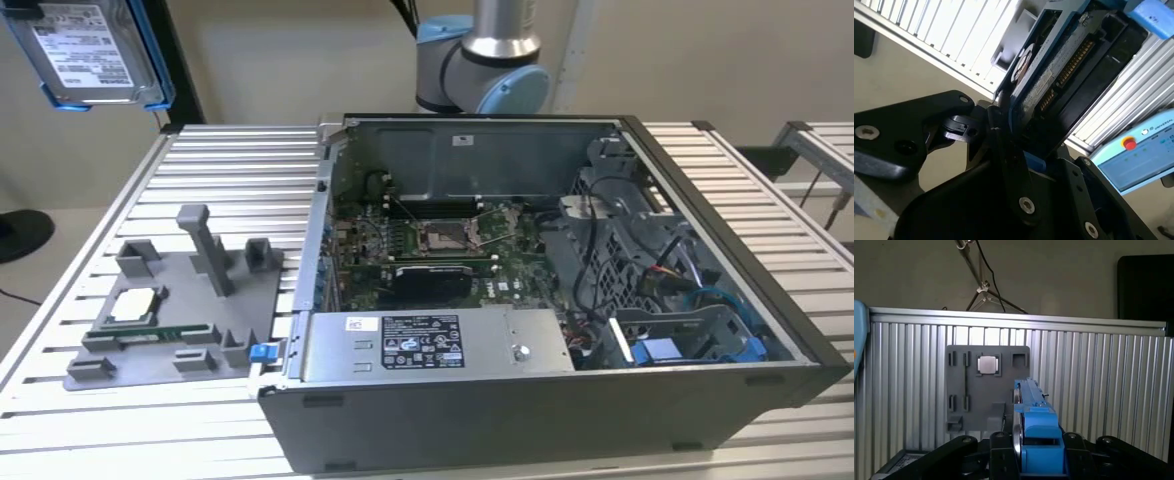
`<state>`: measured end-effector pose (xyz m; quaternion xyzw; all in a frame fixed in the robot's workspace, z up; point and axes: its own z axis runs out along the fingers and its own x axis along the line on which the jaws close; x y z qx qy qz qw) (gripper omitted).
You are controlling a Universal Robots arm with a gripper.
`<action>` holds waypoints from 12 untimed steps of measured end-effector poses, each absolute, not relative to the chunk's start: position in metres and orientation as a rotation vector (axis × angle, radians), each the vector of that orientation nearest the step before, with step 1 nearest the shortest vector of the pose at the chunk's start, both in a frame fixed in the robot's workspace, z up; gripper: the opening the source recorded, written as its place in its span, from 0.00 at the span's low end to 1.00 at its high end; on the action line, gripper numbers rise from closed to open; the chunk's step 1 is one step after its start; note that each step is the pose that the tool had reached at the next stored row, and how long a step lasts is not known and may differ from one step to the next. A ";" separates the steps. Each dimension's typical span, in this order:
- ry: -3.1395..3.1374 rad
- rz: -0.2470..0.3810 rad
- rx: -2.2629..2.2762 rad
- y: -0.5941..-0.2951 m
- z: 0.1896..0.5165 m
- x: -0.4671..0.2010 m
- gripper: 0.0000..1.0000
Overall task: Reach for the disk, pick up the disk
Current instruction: 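Pick up the disk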
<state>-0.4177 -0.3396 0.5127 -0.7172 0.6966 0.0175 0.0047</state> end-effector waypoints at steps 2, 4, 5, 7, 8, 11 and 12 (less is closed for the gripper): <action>2.182 0.055 -2.247 -0.340 0.513 -0.414 0.00; 2.182 0.055 -2.247 -0.340 0.513 -0.410 0.00; 2.182 0.055 -2.246 -0.340 0.513 -0.408 0.00; 2.182 0.055 -2.246 -0.340 0.513 -0.404 0.00; 2.182 0.055 -2.247 -0.340 0.513 -0.402 0.00; 2.182 0.055 -2.247 -0.340 0.513 -0.395 0.00; 2.182 0.055 -2.247 -0.340 0.513 -0.392 0.00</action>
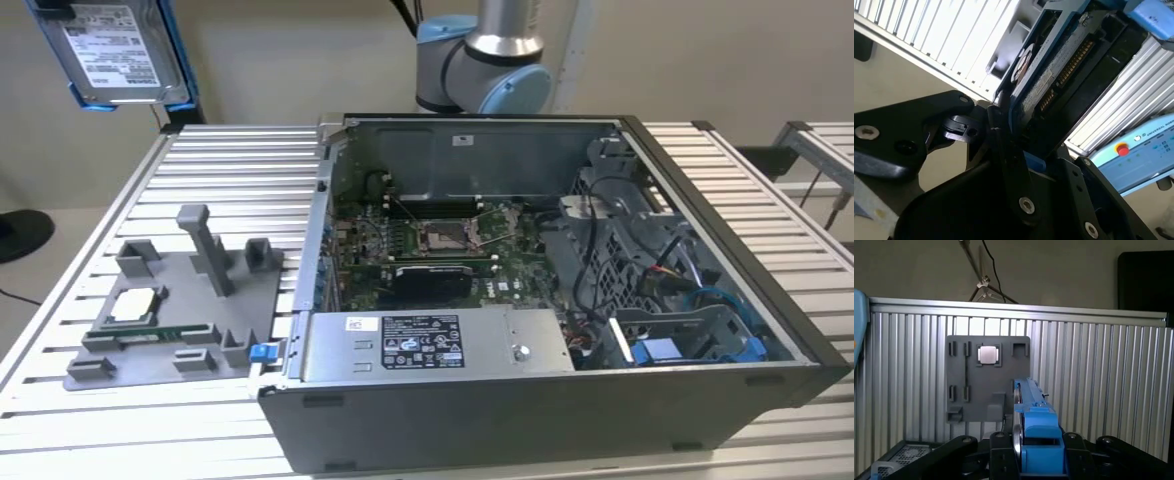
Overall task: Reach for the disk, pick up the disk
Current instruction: 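Pick up the disk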
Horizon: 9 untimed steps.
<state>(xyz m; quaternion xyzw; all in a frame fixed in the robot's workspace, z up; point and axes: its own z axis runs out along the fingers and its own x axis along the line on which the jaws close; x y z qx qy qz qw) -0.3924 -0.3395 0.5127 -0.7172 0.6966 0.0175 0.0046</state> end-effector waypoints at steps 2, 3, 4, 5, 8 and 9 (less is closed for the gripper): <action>2.182 0.055 -2.246 -0.340 0.513 -0.387 0.00; 2.182 0.055 -2.247 -0.340 0.513 -0.384 0.00; 2.182 0.055 -2.247 -0.340 0.513 -0.381 0.00; 2.182 0.055 -2.247 -0.340 0.513 -0.378 0.00; 2.182 0.055 -2.247 -0.340 0.513 -0.369 0.00; 2.182 0.055 -2.247 -0.340 0.513 -0.366 0.00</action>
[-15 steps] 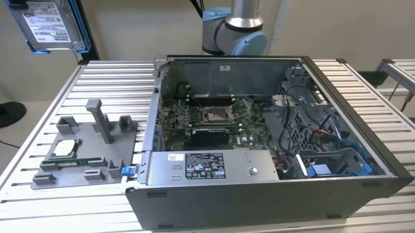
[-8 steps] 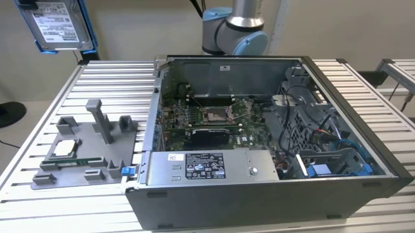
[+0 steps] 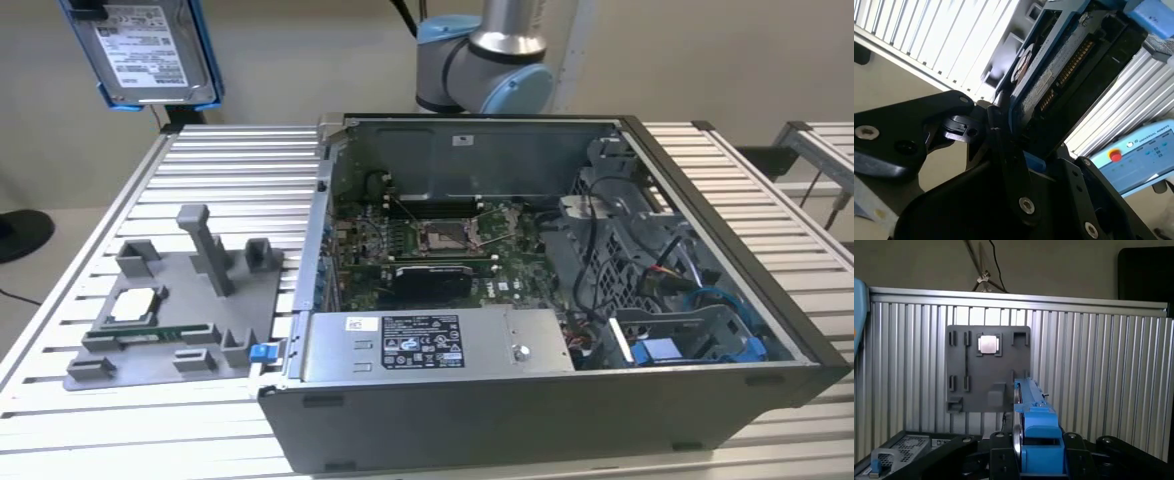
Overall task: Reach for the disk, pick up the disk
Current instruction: 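Pick up the disk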
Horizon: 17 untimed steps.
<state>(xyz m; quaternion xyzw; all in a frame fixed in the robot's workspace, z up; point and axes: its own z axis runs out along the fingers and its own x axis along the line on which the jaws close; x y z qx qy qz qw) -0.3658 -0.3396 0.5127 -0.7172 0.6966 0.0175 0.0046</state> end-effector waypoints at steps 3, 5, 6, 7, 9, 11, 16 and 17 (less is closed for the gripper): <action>2.182 0.055 -2.247 -0.340 0.513 -0.356 0.00; 2.182 0.055 -2.247 -0.340 0.513 -0.350 0.00; 2.182 0.055 -2.247 -0.340 0.513 -0.347 0.00; 2.182 0.055 -2.247 -0.340 0.513 -0.344 0.00; 2.182 0.055 -2.247 -0.340 0.513 -0.338 0.00; 2.182 0.055 -2.247 -0.340 0.513 -0.332 0.00; 2.182 0.055 -2.247 -0.340 0.513 -0.316 0.00; 2.182 0.055 -2.247 -0.340 0.513 -0.312 0.00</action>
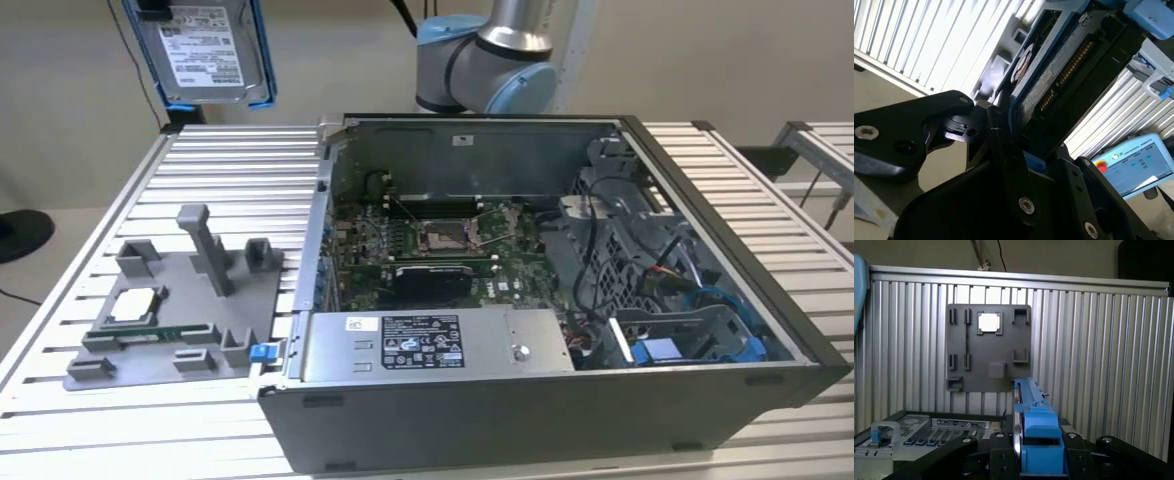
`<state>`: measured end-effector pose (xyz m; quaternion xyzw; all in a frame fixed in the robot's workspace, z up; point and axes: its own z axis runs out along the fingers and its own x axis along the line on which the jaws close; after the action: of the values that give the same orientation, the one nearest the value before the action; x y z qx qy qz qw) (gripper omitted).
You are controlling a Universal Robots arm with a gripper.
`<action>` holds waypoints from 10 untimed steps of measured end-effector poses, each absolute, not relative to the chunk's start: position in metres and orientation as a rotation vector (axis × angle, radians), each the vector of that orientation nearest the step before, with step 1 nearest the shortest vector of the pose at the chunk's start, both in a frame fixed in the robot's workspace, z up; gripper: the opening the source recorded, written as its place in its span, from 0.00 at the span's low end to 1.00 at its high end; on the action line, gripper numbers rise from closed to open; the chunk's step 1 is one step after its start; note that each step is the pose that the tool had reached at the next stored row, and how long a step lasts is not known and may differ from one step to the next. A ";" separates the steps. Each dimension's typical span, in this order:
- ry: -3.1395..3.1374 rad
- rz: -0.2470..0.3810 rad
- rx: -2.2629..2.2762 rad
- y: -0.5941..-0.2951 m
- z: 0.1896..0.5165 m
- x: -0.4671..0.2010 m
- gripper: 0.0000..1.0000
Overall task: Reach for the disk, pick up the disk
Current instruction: 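Pick up the disk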
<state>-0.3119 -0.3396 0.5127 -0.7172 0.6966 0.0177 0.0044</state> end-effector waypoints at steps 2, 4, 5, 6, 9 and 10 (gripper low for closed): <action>2.182 0.056 -2.247 -0.340 0.513 -0.305 0.00; 2.183 0.056 -2.247 -0.340 0.513 -0.298 0.00; 2.183 0.056 -2.247 -0.340 0.513 -0.295 0.00; 2.183 0.056 -2.247 -0.340 0.513 -0.291 0.00; 2.183 0.056 -2.247 -0.340 0.513 -0.282 0.00; 2.183 0.056 -2.247 -0.340 0.513 -0.279 0.00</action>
<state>-0.2793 -0.3396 0.5127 -0.7172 0.6966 0.0179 0.0043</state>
